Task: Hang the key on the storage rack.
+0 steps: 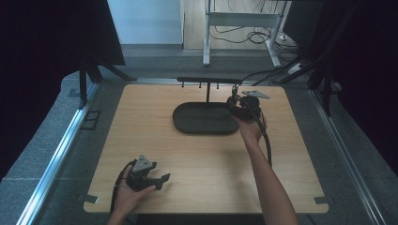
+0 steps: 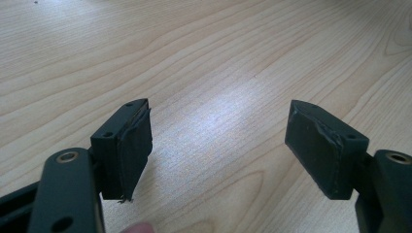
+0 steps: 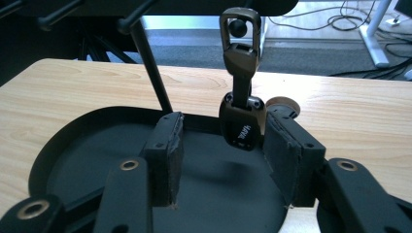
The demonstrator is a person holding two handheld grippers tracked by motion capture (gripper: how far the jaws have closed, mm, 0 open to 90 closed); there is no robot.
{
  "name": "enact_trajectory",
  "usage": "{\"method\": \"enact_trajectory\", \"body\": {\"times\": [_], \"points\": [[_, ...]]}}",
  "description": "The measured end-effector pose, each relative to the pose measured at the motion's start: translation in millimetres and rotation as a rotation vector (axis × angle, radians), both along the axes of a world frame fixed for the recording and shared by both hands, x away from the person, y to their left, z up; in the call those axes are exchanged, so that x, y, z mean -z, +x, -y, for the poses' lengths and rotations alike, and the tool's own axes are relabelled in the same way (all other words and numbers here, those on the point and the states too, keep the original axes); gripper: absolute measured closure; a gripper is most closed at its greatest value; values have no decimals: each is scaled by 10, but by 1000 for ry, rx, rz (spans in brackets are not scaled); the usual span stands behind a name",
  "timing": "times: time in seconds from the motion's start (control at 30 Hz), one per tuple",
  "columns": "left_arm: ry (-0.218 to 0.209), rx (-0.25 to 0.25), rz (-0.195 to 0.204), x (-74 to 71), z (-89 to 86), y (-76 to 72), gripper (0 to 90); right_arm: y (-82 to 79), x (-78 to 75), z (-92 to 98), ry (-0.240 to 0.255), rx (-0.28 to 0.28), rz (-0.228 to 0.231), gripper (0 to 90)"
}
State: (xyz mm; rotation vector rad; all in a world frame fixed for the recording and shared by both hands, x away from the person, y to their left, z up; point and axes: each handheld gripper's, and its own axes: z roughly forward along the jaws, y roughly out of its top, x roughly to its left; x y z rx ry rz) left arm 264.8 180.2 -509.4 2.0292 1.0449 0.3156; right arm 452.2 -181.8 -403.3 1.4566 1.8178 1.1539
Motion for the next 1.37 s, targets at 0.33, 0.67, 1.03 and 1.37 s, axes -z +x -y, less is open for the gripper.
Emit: {"method": "enact_trajectory", "body": {"times": [0.33,0.67,1.03,1.37], "points": [[5,0,1,4,24,-6,256,-411,24,65,-30,-97,15,495],[14,5,4,7,40,-6,256,-837,160,188,-45,-167,41,494],[10,-2,2,2,38,-12,256,-1341,469,352,3,-247,33,492],[9,-1,0,8,41,-5,257,-1456,574,447,50,-253,28,453]]}}
